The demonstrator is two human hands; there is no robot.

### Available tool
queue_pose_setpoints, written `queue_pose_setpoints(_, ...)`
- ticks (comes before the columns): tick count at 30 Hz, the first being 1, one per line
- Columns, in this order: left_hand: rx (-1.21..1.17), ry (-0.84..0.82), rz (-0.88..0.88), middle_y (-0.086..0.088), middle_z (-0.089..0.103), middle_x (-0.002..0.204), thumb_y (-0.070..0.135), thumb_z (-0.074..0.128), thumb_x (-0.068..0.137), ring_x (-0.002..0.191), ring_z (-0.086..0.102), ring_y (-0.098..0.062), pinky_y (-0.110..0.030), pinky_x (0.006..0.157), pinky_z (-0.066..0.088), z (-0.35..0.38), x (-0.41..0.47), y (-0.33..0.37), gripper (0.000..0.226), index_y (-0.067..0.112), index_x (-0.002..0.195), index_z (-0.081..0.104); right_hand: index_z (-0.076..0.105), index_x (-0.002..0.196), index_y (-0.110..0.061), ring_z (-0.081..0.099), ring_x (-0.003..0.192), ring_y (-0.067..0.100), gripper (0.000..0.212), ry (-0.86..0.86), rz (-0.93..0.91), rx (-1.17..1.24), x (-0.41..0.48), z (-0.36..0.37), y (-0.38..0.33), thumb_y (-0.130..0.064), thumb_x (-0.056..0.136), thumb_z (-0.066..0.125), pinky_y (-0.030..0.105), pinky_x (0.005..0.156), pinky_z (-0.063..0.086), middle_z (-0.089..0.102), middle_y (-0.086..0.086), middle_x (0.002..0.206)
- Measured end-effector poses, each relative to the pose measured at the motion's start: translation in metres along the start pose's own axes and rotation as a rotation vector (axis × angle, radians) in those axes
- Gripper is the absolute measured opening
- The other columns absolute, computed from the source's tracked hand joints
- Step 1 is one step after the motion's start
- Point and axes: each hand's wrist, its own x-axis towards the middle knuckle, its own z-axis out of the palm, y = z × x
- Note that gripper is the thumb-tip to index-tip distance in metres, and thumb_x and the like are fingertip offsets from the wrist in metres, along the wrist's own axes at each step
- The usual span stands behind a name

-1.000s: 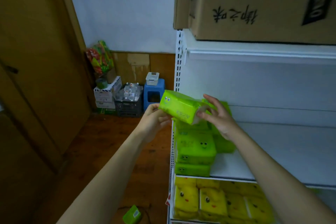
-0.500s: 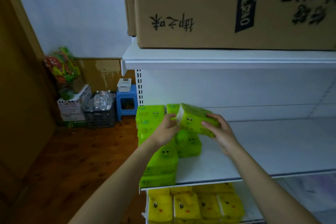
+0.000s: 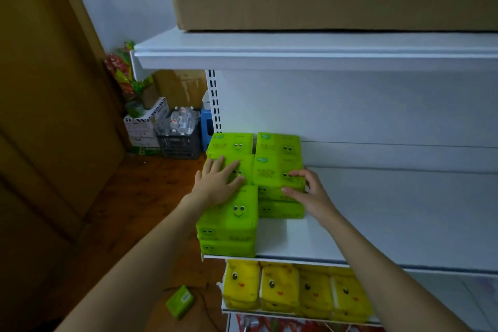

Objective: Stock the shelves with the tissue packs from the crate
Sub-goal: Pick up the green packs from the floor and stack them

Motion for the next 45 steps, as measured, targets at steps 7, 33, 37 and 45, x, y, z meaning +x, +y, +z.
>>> queue_pose_setpoints(7, 0.018, -0.032, 0.016, -0.003, -0.007, 0.159, 0.056, 0.029, 0.095, 0.145, -0.011, -0.028, -0.047, 0.118, 0.003, 0.001, 0.002, -0.001, 0.062, 0.036, 0.149, 0.006, 0.055, 0.093, -0.039, 0.049, 0.119, 0.021, 0.033, -0.03, -0.009, -0.03, 0.001, -0.004, 0.009, -0.02, 0.075, 0.075, 0.042, 0.103, 0.04, 0.053, -0.004, 0.119)
queue_pose_setpoints(33, -0.391, 0.423, -0.172, -0.003, 0.025, 0.155, 0.04, 0.031, 0.1, 0.144, 0.017, -0.024, -0.041, 0.117, 0.019, -0.015, -0.067, -0.141, 0.053, 0.024, 0.149, 0.019, 0.051, 0.128, -0.02, 0.039, 0.124, 0.003, 0.045, -0.42, -0.5, -0.168, -0.022, 0.198, -0.127, -0.035, 0.087, 0.062, 0.015, 0.098, 0.028, 0.047, -0.003, 0.136)
queue_pose_setpoints(37, -0.466, 0.423, -0.372, -0.005, 0.026, 0.154, 0.036, 0.031, 0.101, 0.142, 0.023, -0.021, -0.036, 0.116, 0.021, -0.011, -0.108, -0.231, 0.052, 0.018, 0.149, 0.02, 0.046, 0.132, -0.018, 0.038, 0.129, 0.013, 0.048, -0.495, -0.379, -0.13, -0.026, 0.293, -0.129, -0.035, 0.089, 0.059, 0.024, 0.101, 0.031, 0.044, 0.0, 0.139)
queue_pose_setpoints(45, -0.575, 0.33, -0.6, -0.005, 0.026, 0.154, 0.034, 0.028, 0.102, 0.142, 0.024, -0.021, -0.033, 0.113, 0.022, 0.019, -0.16, -0.395, 0.051, 0.018, 0.15, 0.016, 0.039, 0.138, -0.017, 0.034, 0.133, 0.02, 0.053, -0.593, -0.096, -0.182, -0.016, 0.443, -0.062, -0.033, 0.09, 0.058, 0.031, 0.106, 0.03, 0.036, 0.007, 0.143)
